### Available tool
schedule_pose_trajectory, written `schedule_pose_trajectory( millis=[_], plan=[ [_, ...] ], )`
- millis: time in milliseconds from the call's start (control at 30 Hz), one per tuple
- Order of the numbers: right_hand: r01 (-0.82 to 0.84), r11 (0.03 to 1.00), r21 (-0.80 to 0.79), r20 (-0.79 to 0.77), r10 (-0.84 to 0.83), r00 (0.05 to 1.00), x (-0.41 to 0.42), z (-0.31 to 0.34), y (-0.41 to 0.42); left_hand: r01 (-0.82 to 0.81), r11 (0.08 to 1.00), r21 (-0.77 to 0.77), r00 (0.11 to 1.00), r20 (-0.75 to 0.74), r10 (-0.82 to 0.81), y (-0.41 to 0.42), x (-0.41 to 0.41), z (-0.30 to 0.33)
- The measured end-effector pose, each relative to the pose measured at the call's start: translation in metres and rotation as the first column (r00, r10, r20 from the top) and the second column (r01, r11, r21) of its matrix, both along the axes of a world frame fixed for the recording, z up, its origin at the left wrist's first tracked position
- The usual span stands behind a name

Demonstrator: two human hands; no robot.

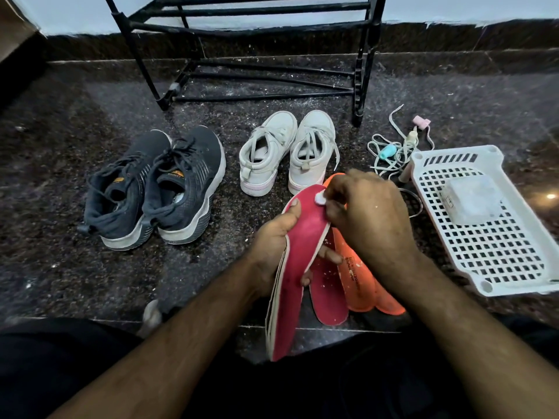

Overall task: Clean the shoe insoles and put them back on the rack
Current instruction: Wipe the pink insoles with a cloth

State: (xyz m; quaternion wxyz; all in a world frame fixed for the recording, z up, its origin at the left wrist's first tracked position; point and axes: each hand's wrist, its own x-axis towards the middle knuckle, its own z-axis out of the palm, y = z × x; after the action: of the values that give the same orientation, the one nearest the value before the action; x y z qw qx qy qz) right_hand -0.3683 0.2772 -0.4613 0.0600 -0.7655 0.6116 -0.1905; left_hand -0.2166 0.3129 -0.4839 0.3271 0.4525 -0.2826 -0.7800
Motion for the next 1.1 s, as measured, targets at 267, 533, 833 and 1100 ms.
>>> schedule_pose_trajectory(
  millis=[267,533,833,1100],
  plan=[
    [-0.119,0.991,0.061,0.052,0.116,0.992,0.009,-0.014,0.012,0.039,0.998,0.046,0.999,-0.031,-0.037,0.0,-0.003,-0.006],
    [-0.311,0.95,0.038,0.167,0.301,0.939,0.022,-0.018,0.026,-0.028,0.997,0.07,0.995,-0.095,0.035,-0.002,-0.001,-0.001],
    [-0.17,0.985,0.015,0.202,0.163,0.966,0.01,-0.009,0.013,-0.046,0.998,0.04,0.996,-0.072,0.049,-0.001,-0.004,0.004],
    [-0.071,0.997,-0.016,0.049,0.072,0.996,0.005,-0.015,-0.004,-0.027,1.0,0.004,0.999,0.027,0.027,-0.001,-0.005,-0.003]
  ],
)
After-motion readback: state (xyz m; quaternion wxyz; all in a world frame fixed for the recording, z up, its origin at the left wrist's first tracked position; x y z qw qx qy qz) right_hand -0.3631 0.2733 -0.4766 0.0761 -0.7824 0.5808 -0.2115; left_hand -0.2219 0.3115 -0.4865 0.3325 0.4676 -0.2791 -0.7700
